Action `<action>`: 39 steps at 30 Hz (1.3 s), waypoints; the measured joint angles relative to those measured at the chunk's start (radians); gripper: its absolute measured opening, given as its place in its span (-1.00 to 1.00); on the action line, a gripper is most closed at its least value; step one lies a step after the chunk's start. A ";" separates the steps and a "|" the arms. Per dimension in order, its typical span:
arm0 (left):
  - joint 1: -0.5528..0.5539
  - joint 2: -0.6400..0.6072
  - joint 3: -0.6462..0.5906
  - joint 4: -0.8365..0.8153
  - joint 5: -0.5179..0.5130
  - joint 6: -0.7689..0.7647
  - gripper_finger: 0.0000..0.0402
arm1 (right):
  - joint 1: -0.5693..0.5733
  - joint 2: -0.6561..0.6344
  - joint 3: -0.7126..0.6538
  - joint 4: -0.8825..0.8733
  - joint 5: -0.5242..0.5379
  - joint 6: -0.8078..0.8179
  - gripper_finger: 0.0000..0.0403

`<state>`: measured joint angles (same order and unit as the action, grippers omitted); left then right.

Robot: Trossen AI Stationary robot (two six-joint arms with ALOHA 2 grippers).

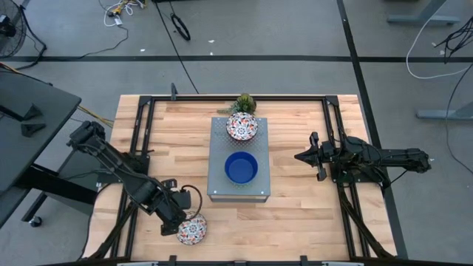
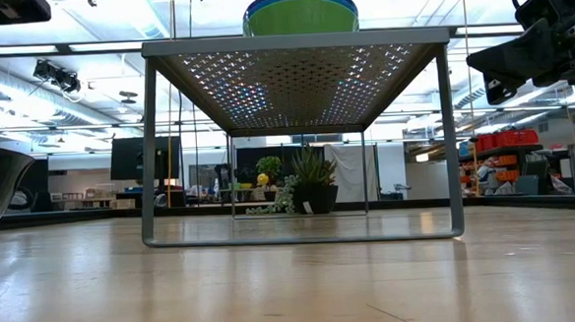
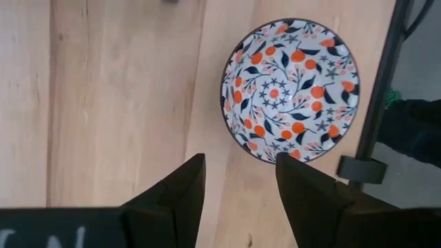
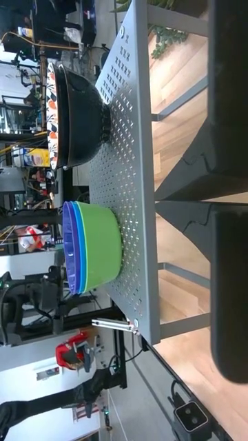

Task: Pick & Place Mini bowls
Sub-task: Stack the white patterned bowl on the other white patterned bowls on the shelf

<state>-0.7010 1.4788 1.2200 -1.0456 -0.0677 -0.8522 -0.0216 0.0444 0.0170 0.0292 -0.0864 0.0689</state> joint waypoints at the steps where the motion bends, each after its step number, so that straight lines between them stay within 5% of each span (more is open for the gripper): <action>1: 0.000 0.007 0.000 0.000 -0.002 0.004 -0.09 | 0.000 0.000 0.000 0.000 0.000 0.000 -0.94; 9: 0.003 0.028 -0.025 0.044 -0.030 0.026 -0.10 | 0.000 0.000 0.000 0.000 0.000 0.000 -0.94; 39: 0.097 -0.009 -0.309 0.408 0.150 -0.002 -0.10 | 0.000 0.000 0.000 0.000 0.000 0.000 -0.94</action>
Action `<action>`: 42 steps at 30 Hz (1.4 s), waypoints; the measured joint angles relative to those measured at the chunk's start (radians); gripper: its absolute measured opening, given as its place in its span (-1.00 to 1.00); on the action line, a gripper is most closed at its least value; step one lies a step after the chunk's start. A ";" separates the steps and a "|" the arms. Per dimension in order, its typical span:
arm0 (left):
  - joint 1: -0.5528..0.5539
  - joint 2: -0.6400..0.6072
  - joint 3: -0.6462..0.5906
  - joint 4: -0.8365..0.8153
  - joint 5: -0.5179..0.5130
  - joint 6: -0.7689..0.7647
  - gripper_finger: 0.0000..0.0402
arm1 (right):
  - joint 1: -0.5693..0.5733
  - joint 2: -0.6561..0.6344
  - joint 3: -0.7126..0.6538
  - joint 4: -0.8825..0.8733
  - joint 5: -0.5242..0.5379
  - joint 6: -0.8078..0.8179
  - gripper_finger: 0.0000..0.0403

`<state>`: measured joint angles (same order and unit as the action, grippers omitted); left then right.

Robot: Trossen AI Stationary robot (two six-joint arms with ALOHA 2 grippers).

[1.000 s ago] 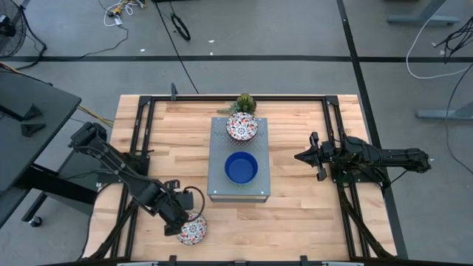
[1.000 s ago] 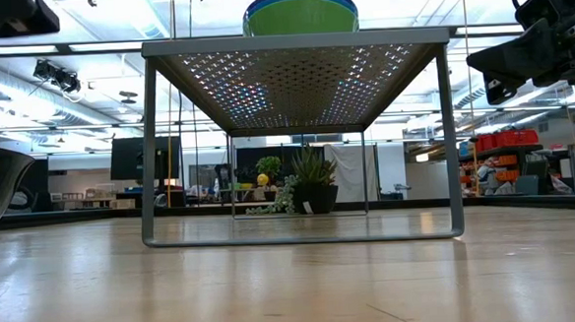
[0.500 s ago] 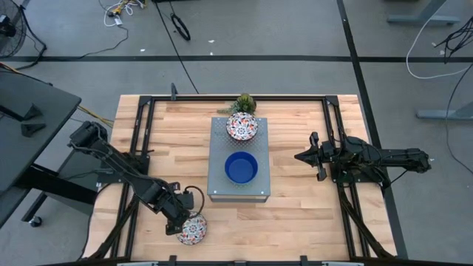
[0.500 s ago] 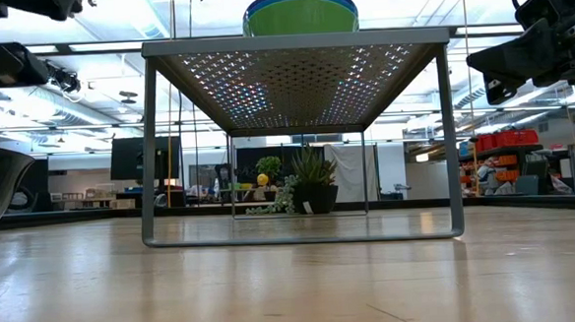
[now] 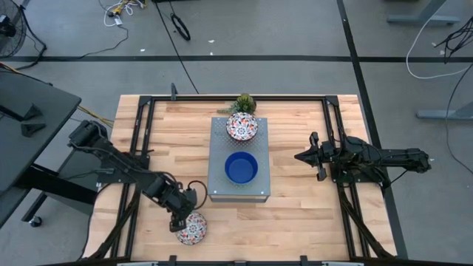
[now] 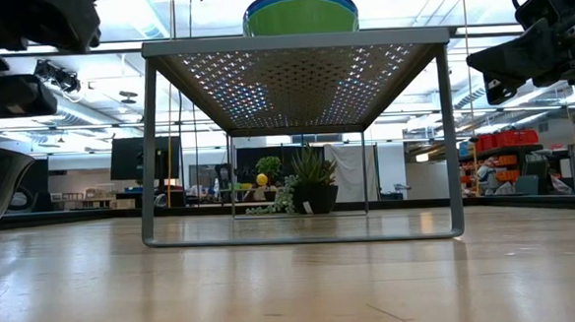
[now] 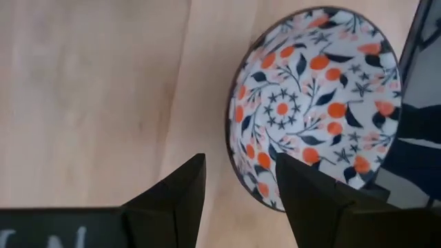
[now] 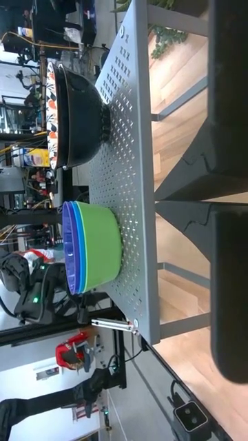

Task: Pick & Place Mini bowls
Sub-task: Stack the white patterned bowl on the other white patterned bowls on the shelf

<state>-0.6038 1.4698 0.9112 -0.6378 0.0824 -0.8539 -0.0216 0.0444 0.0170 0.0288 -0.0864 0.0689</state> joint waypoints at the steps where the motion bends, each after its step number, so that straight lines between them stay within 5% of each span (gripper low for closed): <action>1: 0.004 0.000 -0.003 0.005 -0.001 0.001 -0.10 | 0.000 0.000 0.000 0.000 0.000 0.000 -0.94; 11: 0.019 0.005 -0.003 -0.026 -0.054 0.009 -0.10 | 0.000 0.000 0.000 0.000 0.000 0.000 -0.94; 42: 0.018 0.096 -0.003 0.036 0.002 0.028 -0.10 | 0.000 0.000 0.000 0.000 0.000 0.000 -0.94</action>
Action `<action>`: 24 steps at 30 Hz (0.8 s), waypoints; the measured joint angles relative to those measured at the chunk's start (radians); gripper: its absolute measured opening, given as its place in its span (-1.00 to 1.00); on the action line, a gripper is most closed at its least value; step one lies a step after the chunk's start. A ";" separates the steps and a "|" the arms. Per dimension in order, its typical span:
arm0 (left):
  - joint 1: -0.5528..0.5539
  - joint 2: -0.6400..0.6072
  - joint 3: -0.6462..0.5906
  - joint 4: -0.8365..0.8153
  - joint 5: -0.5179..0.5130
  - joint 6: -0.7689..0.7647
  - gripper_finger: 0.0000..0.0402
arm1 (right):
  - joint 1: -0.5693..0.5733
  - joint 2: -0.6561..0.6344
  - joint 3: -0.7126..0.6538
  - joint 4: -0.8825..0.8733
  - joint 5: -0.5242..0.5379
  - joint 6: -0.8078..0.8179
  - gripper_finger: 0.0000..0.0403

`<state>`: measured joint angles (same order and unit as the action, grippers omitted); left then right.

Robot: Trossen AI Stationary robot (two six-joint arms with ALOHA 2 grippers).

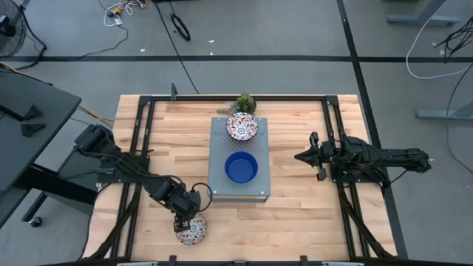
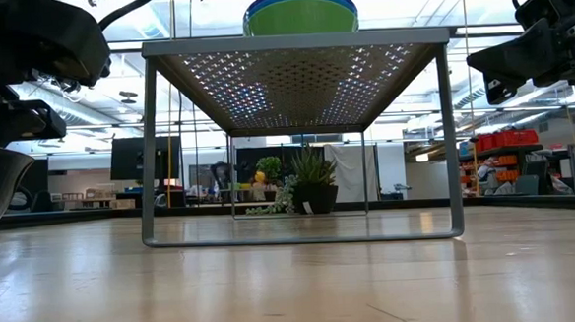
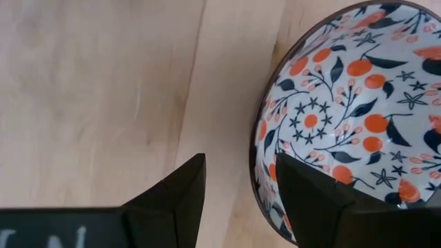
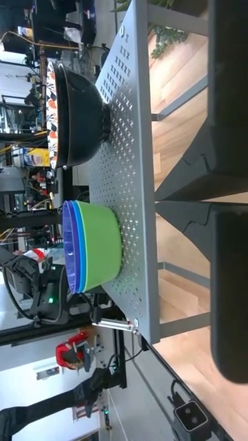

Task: Pick & Place Mini bowls
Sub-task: Stack the white patterned bowl on the other white patterned bowls on the shelf

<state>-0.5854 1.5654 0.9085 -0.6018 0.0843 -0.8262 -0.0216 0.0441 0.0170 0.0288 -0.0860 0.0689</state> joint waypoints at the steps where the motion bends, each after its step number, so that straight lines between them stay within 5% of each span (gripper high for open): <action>1: 0.000 0.000 0.000 0.000 0.000 0.000 -0.10 | 0.000 0.000 0.000 0.000 0.000 0.000 -0.94; 17: 0.000 -0.001 0.000 -0.020 -0.026 -0.019 -0.11 | 0.000 0.000 0.000 0.000 0.000 0.000 -0.94; 24: 0.014 -0.001 0.000 -0.023 -0.014 -0.018 -0.38 | 0.000 0.000 0.000 0.000 0.000 0.000 -0.94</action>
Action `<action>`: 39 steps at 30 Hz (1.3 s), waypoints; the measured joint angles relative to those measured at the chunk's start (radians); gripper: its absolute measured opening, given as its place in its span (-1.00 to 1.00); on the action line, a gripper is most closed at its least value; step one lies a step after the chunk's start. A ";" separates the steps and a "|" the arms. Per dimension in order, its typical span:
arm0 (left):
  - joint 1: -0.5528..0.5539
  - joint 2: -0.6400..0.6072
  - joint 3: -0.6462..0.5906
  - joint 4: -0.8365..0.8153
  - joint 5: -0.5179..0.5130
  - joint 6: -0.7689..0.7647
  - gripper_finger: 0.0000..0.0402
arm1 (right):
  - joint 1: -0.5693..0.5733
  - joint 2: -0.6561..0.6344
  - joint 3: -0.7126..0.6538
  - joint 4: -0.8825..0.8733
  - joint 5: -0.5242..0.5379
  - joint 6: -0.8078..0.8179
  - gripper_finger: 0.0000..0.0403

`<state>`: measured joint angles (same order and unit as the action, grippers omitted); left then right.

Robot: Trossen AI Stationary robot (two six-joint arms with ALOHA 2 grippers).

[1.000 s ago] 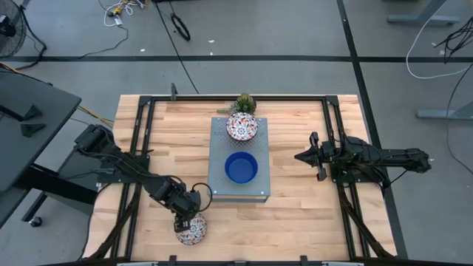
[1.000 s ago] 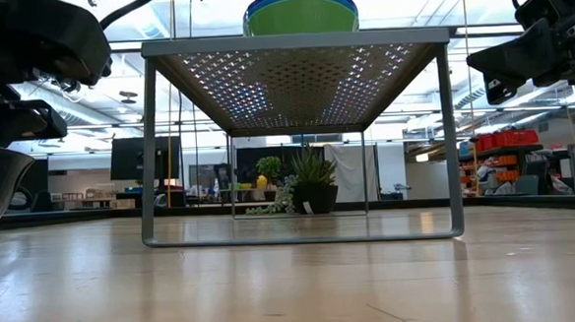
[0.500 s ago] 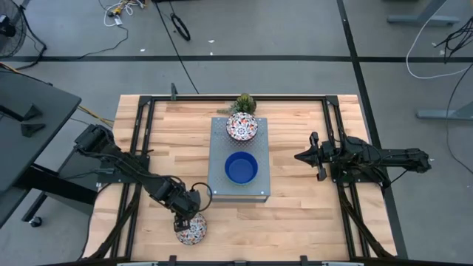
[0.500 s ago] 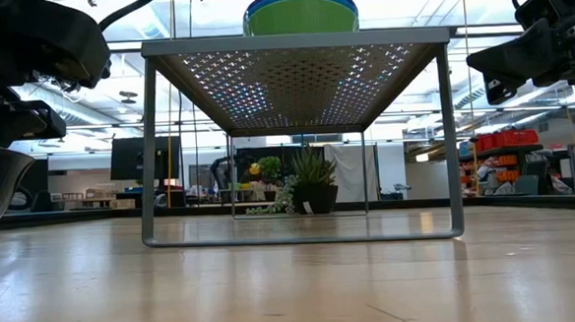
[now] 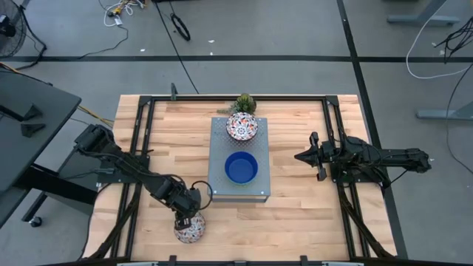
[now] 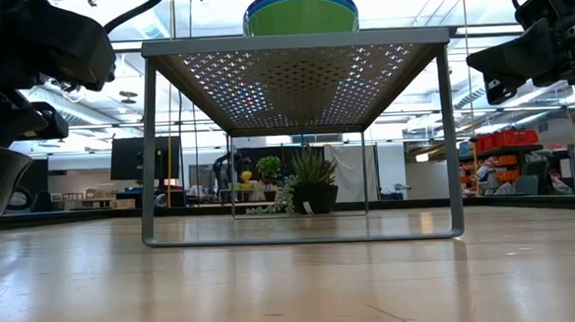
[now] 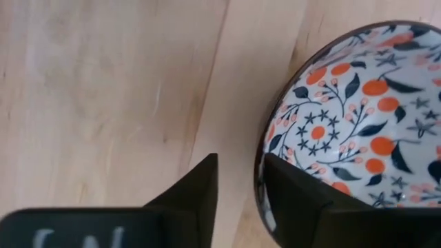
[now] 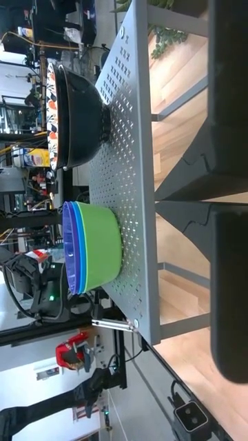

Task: Pick & Place Mini bowls
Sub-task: Stack the white patterned bowl on the other white patterned bowls on the shelf

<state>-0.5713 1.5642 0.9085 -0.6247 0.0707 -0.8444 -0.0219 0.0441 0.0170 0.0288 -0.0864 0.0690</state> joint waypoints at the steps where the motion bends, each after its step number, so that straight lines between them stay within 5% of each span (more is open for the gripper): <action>1: 0.002 0.000 0.000 0.000 0.001 0.000 -0.43 | 0.000 0.000 0.000 0.000 0.000 0.000 -0.94; 12: 0.004 -0.004 0.003 0.008 0.027 0.024 -0.93 | 0.000 0.000 0.000 0.000 0.000 0.000 -0.94; 29: 0.007 -0.203 0.005 -0.015 0.076 0.011 -0.96 | 0.000 0.000 0.000 0.000 0.000 0.000 -0.94; 39: 0.109 -0.384 0.215 -0.128 0.036 0.001 -0.96 | 0.000 0.000 0.000 0.000 0.000 0.000 -0.94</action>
<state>-0.4618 1.1807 1.1236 -0.7529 0.1067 -0.8432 -0.0218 0.0441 0.0170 0.0288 -0.0862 0.0692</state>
